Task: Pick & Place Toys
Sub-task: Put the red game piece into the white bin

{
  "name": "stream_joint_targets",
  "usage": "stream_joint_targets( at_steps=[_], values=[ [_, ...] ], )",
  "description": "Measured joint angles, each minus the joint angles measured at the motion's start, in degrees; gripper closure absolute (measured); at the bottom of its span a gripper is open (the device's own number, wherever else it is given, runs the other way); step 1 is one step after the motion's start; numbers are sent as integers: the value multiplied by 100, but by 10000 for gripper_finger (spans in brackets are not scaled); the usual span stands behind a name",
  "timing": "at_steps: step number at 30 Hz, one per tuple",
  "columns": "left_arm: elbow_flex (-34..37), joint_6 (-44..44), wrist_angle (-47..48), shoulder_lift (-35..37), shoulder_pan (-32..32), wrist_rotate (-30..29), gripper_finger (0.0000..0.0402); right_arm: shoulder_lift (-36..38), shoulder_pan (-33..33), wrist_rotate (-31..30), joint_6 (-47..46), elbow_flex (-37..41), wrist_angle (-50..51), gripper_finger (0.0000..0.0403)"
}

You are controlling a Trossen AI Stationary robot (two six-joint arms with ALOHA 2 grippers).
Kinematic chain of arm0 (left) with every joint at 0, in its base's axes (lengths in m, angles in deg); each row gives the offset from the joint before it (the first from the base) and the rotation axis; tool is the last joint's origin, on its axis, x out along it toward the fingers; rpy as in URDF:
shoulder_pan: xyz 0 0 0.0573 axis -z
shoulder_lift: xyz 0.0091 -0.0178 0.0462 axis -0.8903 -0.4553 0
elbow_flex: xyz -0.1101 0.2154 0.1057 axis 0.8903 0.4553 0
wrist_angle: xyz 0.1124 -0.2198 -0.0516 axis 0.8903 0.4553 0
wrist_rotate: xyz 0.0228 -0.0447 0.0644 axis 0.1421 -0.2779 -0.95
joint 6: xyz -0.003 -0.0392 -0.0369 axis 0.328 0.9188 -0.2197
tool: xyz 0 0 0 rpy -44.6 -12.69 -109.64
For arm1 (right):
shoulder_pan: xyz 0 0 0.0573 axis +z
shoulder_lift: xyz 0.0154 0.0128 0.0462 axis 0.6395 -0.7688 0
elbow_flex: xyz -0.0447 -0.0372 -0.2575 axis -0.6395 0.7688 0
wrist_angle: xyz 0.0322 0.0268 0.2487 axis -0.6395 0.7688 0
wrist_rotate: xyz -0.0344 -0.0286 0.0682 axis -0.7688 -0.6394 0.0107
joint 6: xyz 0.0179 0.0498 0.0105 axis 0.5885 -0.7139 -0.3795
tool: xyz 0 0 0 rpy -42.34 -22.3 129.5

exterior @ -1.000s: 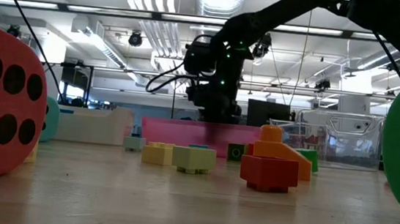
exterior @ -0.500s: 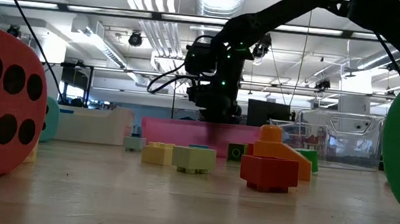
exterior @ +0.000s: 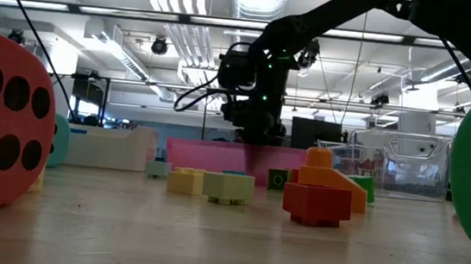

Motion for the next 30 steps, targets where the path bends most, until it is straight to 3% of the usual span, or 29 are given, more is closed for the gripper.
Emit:
stream_joint_targets(
  at_steps=[8,18,23,30],
  values=[
    [0,2,2,0,0,0,125,188,0,-149,-113,-9,23,46],
    [0,56,31,-2,-1,0,124,1377,167,-129,-1157,70,679,45],
    [0,59,43,-2,0,0,124,2379,664,-81,-1917,869,777,45],
    [0,-133,45,-2,-4,2,124,3742,1768,-94,-3834,2458,402,45]
  ],
)
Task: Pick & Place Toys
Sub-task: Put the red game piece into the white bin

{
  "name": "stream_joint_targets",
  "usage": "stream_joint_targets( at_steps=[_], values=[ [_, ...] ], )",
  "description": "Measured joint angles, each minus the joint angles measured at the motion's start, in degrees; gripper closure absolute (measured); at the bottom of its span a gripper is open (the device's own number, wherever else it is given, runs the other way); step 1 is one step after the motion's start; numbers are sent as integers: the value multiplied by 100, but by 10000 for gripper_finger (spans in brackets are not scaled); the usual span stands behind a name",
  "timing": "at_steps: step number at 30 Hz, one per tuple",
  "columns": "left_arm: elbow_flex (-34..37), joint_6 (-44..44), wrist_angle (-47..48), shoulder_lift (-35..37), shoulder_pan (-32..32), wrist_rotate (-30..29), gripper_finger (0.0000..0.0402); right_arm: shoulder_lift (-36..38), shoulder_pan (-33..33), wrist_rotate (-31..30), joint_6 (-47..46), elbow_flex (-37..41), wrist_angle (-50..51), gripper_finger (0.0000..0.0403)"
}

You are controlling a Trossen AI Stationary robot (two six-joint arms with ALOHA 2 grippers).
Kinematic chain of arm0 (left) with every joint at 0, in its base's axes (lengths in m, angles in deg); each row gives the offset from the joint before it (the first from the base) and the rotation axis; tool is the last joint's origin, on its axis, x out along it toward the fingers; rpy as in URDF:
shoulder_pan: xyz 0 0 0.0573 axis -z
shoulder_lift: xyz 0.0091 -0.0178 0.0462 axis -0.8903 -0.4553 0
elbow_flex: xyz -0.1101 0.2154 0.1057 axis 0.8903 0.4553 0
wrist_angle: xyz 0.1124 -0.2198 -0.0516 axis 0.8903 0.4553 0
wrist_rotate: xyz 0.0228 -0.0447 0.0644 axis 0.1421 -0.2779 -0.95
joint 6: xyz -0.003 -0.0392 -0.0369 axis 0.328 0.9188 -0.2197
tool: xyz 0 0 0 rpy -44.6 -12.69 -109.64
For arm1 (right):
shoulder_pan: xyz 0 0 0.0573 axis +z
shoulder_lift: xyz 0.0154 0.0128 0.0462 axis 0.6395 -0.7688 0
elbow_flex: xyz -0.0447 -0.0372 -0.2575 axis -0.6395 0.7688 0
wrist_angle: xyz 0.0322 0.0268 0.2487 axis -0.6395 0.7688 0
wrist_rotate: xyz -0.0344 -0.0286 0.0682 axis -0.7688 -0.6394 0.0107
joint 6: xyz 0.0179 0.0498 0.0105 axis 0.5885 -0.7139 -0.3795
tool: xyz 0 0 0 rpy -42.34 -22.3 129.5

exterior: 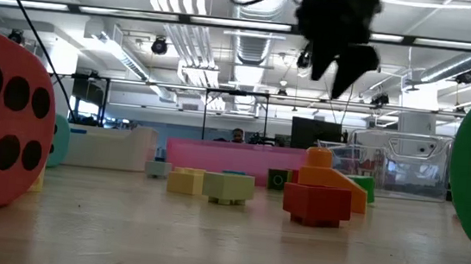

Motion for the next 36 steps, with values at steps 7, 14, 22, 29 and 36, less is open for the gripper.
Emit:
stream_joint_targets(
  at_steps=[7,14,22,29,36],
  values=[
    [0,-110,0,0,0,26,124,810,1189,-351,-1943,1069,142,45],
    [0,-109,-19,0,-11,44,124,1528,1913,-176,-5397,1828,339,45],
    [0,-107,-23,0,-13,44,124,1774,2236,-315,-7398,2681,339,45],
    [0,-105,-23,0,-13,44,124,1674,2220,-377,-8358,3142,301,45],
    [0,-102,-23,0,-13,67,124,1497,2220,-378,-8517,3532,-75,45]
  ],
)
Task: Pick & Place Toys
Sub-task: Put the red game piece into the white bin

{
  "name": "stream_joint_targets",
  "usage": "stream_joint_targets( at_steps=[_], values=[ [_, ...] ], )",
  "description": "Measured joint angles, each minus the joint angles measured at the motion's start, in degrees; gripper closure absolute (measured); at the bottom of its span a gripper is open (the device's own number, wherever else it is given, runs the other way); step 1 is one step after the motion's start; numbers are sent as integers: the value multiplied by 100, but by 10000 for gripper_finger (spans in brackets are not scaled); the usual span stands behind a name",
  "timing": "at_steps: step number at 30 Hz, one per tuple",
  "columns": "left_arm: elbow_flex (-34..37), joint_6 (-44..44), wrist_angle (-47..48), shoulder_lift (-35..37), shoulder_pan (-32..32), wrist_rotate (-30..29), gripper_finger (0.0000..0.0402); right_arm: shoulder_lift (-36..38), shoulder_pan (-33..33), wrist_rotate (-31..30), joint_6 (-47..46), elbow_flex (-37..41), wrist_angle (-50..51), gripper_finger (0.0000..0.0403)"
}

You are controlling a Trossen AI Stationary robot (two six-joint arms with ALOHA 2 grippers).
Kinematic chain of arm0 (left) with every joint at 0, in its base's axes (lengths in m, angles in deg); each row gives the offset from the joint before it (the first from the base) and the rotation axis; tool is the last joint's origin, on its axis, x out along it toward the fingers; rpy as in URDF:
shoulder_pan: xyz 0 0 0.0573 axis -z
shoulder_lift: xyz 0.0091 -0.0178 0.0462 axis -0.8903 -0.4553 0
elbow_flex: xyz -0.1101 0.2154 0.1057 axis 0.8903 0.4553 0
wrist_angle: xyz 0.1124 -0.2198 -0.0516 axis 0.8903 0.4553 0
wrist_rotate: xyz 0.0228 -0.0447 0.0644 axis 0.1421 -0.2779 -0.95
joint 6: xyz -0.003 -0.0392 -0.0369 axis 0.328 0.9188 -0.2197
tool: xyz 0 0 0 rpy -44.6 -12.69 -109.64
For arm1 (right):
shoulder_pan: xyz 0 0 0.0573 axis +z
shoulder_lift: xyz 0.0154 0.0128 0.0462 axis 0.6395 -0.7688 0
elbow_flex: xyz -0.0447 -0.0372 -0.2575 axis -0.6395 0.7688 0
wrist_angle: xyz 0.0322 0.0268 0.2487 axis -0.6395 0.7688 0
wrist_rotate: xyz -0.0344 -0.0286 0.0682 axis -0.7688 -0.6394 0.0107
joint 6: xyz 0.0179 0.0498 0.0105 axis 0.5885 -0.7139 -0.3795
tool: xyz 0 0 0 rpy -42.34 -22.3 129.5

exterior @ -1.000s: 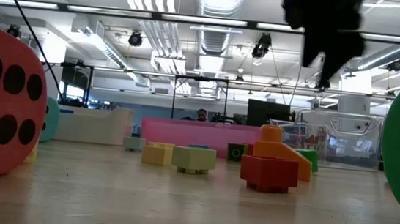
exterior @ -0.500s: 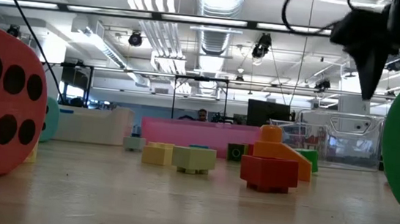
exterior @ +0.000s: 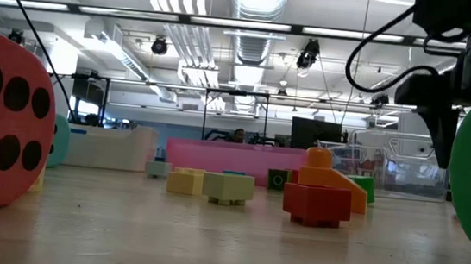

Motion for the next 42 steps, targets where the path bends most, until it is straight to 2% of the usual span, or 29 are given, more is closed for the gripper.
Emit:
stream_joint_targets(
  at_steps=[10,14,22,25,35,42],
  values=[
    [0,86,2,0,-2,76,125,-440,-179,-146,12,234,-353,45],
    [0,105,2,0,-4,108,125,-506,-275,-148,-21,416,-727,45],
    [0,110,2,2,-2,212,125,-529,-474,-148,-31,655,-847,52],
    [0,108,2,2,-2,213,125,-529,-516,-149,-18,741,-941,83],
    [0,108,2,2,-2,214,125,-529,-514,-149,1,871,-1134,245],
    [0,110,2,2,0,213,125,-529,-512,-181,277,813,-1154,249]
  ],
)
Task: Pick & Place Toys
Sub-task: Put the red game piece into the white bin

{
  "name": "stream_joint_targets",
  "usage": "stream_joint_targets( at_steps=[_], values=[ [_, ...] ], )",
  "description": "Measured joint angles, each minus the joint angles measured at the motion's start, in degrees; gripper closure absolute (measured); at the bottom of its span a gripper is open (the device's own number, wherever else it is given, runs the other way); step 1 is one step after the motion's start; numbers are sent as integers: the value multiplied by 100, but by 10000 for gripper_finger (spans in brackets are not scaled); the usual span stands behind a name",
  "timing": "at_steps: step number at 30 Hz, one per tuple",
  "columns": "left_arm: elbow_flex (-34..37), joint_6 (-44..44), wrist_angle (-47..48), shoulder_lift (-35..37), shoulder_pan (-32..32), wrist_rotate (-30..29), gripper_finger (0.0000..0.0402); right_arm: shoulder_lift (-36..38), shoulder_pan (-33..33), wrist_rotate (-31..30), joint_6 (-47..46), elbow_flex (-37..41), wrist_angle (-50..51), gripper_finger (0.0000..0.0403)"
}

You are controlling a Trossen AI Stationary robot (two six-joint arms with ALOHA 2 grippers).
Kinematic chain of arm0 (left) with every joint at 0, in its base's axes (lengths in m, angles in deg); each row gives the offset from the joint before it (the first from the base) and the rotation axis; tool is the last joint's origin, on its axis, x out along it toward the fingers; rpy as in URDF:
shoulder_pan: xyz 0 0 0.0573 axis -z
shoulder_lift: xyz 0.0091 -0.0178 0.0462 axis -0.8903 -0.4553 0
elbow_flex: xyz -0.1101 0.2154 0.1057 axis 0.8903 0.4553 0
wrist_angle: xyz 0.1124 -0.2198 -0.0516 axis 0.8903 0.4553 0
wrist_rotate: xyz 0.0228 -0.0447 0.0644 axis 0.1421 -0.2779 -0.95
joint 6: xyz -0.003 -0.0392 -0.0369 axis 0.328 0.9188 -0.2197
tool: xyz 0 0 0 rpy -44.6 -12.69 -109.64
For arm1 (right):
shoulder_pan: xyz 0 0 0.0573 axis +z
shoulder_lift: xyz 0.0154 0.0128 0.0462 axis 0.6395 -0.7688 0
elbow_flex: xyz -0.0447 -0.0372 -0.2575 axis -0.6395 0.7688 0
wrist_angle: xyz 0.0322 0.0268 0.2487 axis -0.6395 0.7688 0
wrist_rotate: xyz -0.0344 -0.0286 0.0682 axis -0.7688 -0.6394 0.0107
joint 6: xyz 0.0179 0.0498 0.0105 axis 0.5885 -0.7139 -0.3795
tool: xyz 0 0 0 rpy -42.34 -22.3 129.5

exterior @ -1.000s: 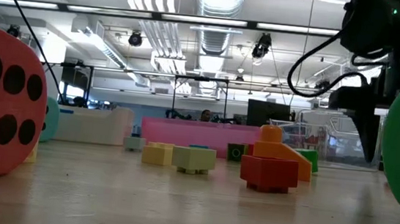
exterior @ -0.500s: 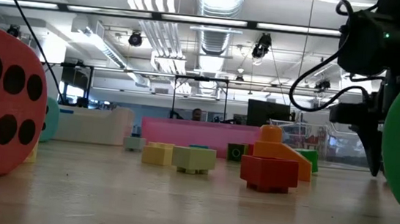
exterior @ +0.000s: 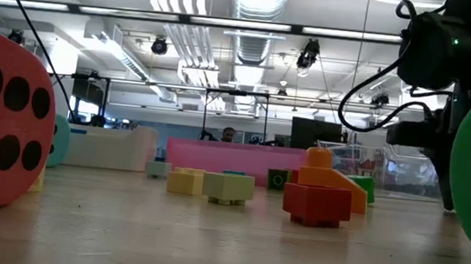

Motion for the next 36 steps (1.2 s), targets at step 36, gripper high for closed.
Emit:
stream_joint_targets(
  at_steps=[36],
  values=[
    [804,772,-4635,-65,-4,525,124,863,-208,-2441,7023,-3876,-3454,249]
  ],
)
